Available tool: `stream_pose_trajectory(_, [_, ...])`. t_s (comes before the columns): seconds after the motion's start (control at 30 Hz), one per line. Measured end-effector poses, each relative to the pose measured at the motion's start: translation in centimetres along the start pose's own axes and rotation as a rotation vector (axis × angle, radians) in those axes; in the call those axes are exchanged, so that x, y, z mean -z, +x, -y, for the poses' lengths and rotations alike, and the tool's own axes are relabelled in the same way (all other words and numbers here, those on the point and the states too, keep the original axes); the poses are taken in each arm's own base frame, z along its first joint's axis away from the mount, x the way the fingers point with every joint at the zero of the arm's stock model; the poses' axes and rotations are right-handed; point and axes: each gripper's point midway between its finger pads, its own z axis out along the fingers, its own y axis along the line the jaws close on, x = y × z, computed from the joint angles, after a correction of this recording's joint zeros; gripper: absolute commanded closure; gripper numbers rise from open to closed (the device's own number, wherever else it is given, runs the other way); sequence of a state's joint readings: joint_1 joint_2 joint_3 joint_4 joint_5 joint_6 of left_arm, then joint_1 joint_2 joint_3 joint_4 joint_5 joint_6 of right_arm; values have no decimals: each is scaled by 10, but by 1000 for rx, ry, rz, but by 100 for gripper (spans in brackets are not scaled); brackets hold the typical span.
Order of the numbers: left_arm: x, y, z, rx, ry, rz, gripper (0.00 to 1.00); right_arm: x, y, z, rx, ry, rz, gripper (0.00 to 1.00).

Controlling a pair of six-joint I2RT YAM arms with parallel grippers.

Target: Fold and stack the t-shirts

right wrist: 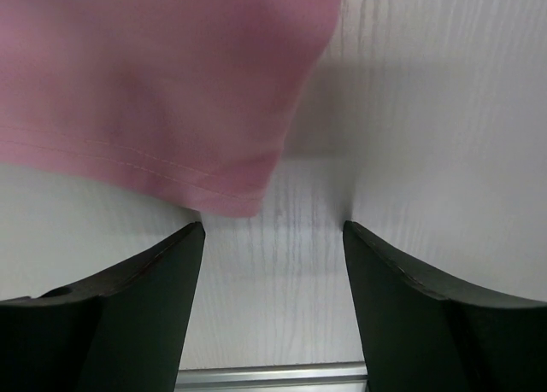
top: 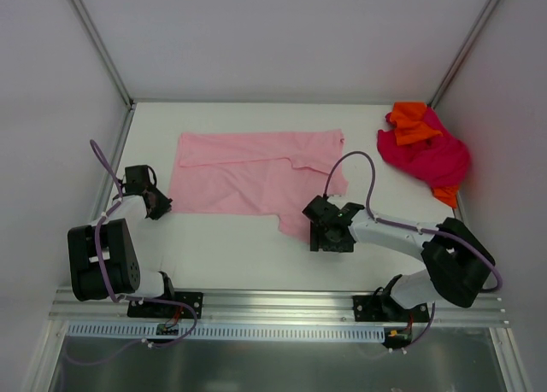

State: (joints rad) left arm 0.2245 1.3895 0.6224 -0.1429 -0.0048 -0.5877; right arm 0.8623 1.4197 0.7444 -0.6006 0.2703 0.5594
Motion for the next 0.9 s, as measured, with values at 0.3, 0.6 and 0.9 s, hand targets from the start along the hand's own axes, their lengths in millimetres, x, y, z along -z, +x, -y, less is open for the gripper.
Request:
stream_pose_trajectory(0.3, [0,0,0,0,0,0,100,-5,-21,-25,-42,-90,83,38])
stream_pose_trajectory(0.6, [0,0,0,0,0,0,100,-5,-27,-24,-78,-80,109,49])
stream_pose_trajectory(0.9, [0,0,0,0,0,-1,100,-10,-24,-20,-95,-60,106,61])
